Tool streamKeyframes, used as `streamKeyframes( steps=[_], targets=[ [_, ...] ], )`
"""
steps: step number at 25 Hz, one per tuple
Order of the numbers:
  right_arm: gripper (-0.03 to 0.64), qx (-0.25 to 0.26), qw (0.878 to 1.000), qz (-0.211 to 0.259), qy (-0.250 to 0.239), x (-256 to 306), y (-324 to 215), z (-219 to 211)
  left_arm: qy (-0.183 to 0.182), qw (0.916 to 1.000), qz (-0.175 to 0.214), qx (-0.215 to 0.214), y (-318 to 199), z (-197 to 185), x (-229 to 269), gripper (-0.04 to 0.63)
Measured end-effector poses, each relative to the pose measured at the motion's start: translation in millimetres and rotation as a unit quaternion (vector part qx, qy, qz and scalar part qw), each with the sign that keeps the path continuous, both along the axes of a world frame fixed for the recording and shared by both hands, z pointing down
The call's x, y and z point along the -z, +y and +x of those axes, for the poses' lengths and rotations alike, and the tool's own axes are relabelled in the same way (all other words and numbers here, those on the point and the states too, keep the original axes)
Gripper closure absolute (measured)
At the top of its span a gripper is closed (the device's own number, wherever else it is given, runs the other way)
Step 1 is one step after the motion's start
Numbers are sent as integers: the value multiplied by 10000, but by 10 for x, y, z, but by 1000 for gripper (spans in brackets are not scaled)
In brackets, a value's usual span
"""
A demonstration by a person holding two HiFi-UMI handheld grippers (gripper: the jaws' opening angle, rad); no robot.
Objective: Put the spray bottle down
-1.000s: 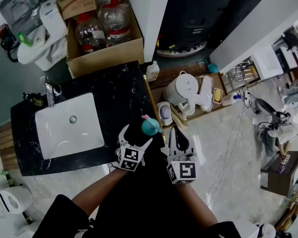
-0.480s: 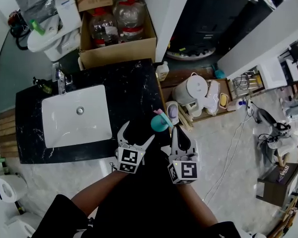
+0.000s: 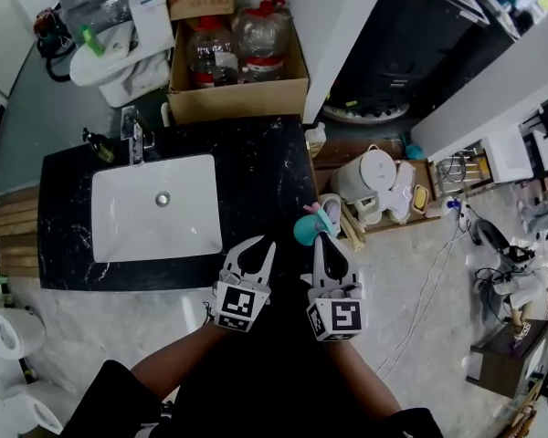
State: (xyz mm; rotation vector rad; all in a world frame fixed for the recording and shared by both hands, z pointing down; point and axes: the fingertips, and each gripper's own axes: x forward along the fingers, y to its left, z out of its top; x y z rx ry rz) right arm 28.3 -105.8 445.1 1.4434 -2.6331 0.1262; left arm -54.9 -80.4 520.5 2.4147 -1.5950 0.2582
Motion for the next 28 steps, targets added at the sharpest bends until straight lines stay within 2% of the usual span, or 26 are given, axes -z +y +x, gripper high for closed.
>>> streamKeyframes(
  steps=[3, 12, 17, 23, 28],
  targets=[
    [601, 90, 10000, -10, -3, -13, 28, -111, 24, 9999, 143, 58, 34, -90, 115, 582],
    [601, 607, 9981, -72, 57, -40, 100, -529, 80, 9973, 499, 527, 142, -420, 381, 583],
    [601, 709, 9973, -152, 78, -94, 110, -611, 117, 9964, 466, 693, 222, -511, 309, 583],
    [601, 690, 9973, -73, 229, -79, 127, -552, 241, 9964, 475, 652, 201, -444, 293, 583],
    [601, 571, 9978, -81, 311, -112, 135, -460, 78, 9971, 589, 476, 159, -356, 378, 583]
  ],
)
